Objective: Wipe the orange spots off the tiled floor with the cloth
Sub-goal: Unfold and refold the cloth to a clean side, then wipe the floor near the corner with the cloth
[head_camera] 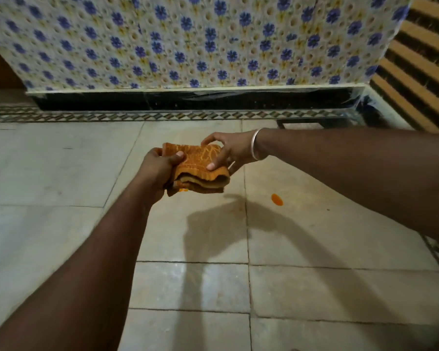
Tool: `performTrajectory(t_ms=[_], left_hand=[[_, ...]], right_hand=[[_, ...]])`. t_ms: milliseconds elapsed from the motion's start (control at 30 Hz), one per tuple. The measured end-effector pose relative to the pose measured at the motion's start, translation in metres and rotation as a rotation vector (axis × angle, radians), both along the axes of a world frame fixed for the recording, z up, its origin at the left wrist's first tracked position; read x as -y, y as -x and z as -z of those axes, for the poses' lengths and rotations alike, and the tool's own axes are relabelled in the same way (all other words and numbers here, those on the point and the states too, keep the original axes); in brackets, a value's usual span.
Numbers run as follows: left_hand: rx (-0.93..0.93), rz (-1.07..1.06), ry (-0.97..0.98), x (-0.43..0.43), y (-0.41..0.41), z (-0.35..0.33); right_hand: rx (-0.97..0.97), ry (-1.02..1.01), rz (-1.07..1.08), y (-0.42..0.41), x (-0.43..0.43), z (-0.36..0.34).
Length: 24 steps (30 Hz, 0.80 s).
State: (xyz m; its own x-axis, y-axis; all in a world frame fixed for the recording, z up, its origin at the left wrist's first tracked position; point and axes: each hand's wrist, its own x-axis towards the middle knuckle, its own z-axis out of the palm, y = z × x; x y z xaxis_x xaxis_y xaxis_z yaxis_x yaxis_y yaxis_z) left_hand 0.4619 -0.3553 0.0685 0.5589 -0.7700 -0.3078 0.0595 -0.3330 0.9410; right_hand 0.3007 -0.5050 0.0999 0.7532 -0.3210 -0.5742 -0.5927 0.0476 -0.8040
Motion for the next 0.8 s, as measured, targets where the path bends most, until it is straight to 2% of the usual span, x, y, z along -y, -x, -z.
performTrajectory(t_ms=[133, 267, 400, 600, 800], left_hand=[[0.144, 0.005, -0.068, 0.023, 0.013, -0.006], [0.324, 0.054, -0.11, 0.074, 0.058, -0.007], [0.378, 0.17, -0.099, 0.118, 0.119, 0.012], [0.331, 0.348, -0.062, 0.158, 0.212, 0.057], [0.401, 0.455, -0.034, 0.186, 0.235, 0.07]], right_hand=[[0.077, -0.037, 0.042, 0.013, 0.022, -0.001], [0.108, -0.029, 0.157, 0.067, 0.058, 0.003], [0.064, -0.051, 0.25, 0.144, 0.085, 0.015], [-0.021, 0.031, 0.425, 0.251, 0.085, 0.044], [0.033, 0.075, 0.576, 0.29, 0.082, 0.067]])
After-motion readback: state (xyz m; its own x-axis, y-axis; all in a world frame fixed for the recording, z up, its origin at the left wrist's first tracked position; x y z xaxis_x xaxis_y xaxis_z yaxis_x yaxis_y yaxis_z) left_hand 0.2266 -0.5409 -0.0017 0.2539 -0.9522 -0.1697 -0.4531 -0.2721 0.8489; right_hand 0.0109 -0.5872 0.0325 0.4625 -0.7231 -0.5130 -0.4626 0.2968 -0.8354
